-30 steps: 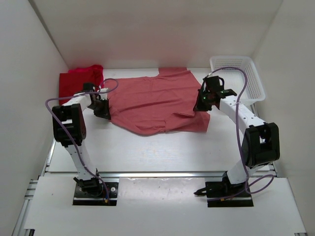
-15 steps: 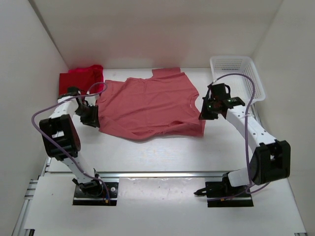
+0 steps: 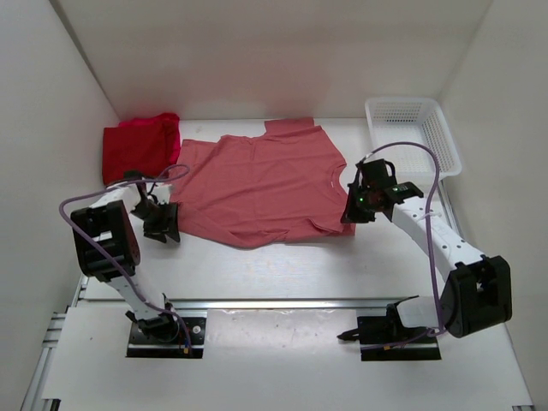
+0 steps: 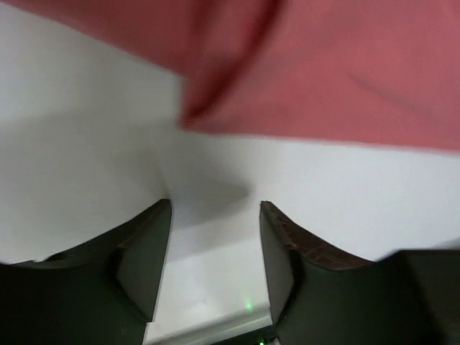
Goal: Fold and stack the t-shirts
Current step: Fold the flattened tshirt in 1/3 of the way
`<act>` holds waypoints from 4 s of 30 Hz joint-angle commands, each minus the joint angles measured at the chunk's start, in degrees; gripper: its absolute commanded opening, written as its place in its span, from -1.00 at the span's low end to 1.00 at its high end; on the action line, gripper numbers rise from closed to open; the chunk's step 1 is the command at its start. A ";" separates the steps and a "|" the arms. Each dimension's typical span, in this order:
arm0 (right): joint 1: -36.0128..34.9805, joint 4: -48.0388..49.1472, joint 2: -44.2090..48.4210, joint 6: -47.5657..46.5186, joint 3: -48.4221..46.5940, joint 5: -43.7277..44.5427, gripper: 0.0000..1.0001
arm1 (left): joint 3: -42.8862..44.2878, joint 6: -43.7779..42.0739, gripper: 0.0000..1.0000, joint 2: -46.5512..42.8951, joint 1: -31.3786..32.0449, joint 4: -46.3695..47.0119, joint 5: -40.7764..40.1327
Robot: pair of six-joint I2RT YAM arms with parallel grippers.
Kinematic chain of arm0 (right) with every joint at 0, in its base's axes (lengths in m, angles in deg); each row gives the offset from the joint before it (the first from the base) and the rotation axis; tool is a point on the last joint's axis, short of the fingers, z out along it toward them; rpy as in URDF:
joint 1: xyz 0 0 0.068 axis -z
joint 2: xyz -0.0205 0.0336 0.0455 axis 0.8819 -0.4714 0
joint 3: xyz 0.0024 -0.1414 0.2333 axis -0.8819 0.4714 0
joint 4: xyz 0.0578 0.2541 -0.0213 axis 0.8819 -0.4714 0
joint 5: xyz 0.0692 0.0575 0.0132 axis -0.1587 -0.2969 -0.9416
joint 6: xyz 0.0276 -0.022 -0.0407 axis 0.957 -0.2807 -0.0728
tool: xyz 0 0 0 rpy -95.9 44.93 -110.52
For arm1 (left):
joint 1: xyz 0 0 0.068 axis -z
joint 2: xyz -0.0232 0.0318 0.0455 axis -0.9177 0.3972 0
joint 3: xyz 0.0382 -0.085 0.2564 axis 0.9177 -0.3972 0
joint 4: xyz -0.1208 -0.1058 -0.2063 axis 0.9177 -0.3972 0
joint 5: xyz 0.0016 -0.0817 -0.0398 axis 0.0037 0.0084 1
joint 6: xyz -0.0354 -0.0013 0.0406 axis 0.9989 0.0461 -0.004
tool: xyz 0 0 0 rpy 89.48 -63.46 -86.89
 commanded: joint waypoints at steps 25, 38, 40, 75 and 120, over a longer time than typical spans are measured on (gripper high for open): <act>0.91 2.28 4.14 -1.14 -0.18 -1.09 -1.00 | -3.62 3.67 -0.08 -2.05 6.16 18.88 -5.83; 1.26 -2.89 8.17 -1.31 0.51 -1.18 -1.00 | 1.38 -7.13 -1.00 -8.55 0.80 -4.02 -1.34; 1.26 -4.65 11.59 -1.31 2.89 -1.87 -1.00 | 0.78 -13.26 -1.00 -9.52 -0.08 -9.76 -2.13; 12.33 6.94 -30.05 -14.77 -37.63 -14.00 -1.00 | 41.30 -0.38 -1.00 18.51 -0.17 -20.59 3.67; 12.51 6.58 -19.77 -9.31 -10.12 -9.96 0.47 | 19.60 3.66 0.59 11.14 -6.60 -10.40 -0.73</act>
